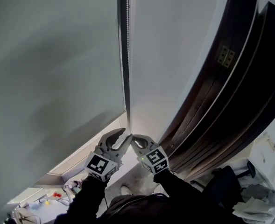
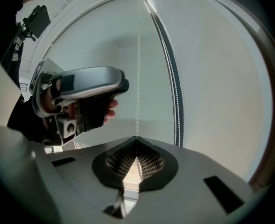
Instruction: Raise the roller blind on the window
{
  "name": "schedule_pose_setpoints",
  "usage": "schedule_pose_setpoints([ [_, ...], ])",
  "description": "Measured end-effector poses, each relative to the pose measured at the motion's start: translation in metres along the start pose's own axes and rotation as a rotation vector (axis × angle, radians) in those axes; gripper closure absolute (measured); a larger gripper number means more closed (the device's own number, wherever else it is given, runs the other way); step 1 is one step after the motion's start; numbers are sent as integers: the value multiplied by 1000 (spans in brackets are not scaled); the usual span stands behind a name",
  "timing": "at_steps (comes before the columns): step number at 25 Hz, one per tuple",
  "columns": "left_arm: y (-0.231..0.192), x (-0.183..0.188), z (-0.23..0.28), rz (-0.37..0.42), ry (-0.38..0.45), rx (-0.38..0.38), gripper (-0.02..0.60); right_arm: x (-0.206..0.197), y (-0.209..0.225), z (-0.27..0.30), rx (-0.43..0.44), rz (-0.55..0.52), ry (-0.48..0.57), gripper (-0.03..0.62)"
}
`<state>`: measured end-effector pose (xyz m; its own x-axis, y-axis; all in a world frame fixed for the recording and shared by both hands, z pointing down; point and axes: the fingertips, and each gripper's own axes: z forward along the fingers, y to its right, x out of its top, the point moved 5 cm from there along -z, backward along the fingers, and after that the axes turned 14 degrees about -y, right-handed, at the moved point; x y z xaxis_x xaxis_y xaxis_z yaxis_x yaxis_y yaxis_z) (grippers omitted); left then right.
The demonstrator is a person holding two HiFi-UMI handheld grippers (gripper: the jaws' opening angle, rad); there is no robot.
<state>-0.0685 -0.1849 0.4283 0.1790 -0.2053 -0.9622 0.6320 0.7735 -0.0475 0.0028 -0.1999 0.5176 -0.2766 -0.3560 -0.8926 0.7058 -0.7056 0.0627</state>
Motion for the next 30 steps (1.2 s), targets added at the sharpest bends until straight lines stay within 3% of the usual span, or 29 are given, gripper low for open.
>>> schedule_pose_setpoints([
  [3, -4, 22, 3, 4, 33, -7, 449, -4, -3, -1, 36, 2, -6, 586],
  [10, 2, 58, 11, 100, 79, -48, 449, -44, -8, 0, 89, -7, -27, 588],
  [22, 17, 80, 2, 115, 111, -93, 480, -67, -15, -19, 196, -28, 129, 588],
  [30, 25, 87, -5, 131, 116, -120, 515, -123, -12, -9, 203, -14, 8, 588],
])
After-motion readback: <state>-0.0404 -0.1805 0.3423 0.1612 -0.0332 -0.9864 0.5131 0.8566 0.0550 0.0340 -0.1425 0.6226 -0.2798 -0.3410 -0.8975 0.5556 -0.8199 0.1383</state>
